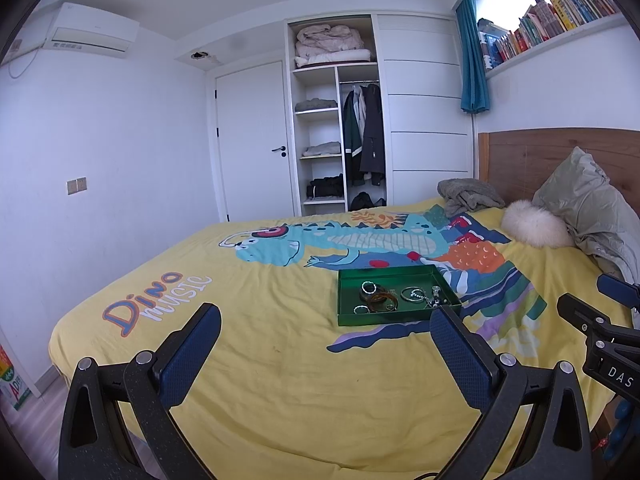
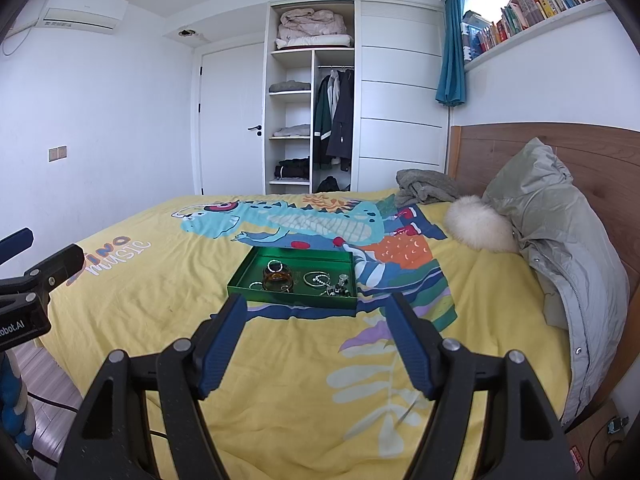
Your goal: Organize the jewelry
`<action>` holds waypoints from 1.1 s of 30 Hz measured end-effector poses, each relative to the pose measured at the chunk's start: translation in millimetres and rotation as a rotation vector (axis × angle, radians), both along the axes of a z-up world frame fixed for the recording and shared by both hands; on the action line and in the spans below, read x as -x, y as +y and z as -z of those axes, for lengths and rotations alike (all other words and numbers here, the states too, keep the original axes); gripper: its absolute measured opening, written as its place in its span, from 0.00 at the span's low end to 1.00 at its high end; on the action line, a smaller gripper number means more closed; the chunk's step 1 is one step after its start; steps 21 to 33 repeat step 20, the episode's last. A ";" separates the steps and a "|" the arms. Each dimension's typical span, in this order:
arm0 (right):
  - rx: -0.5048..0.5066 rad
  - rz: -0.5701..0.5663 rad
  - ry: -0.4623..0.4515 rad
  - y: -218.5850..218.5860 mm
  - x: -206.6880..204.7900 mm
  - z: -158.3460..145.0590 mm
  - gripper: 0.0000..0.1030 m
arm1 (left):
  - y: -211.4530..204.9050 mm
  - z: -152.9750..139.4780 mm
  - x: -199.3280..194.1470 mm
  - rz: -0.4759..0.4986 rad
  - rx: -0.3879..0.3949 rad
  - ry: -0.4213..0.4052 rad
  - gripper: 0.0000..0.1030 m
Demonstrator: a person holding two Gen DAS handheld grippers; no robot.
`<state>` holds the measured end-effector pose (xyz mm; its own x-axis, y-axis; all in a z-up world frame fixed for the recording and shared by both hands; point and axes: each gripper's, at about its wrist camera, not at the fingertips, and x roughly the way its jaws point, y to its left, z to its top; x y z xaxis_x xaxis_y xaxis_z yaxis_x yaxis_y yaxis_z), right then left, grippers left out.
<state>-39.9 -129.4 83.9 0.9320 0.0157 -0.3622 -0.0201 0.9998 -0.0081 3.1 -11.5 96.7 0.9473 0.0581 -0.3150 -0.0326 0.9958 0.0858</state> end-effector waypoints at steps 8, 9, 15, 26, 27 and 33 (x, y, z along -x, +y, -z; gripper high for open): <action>0.001 0.000 0.000 0.8 0.2 -0.2 0.68 | 0.1 0.2 0.5 0.001 -0.001 0.000 1.00; 0.001 0.000 0.000 0.3 0.2 -0.1 0.68 | 0.1 0.1 0.1 0.001 0.000 0.000 1.00; 0.001 0.000 0.000 0.8 0.0 -0.3 0.68 | 0.6 2.2 0.3 0.006 0.004 0.008 1.00; 0.001 0.000 0.000 0.3 -0.2 -0.3 0.68 | 0.9 2.5 0.2 0.007 0.004 0.007 1.00; 0.001 0.000 0.000 0.3 -0.2 -0.3 0.68 | 0.9 2.5 0.2 0.007 0.004 0.007 1.00; 0.001 0.000 0.000 0.3 -0.2 -0.3 0.68 | 0.9 2.5 0.2 0.007 0.004 0.007 1.00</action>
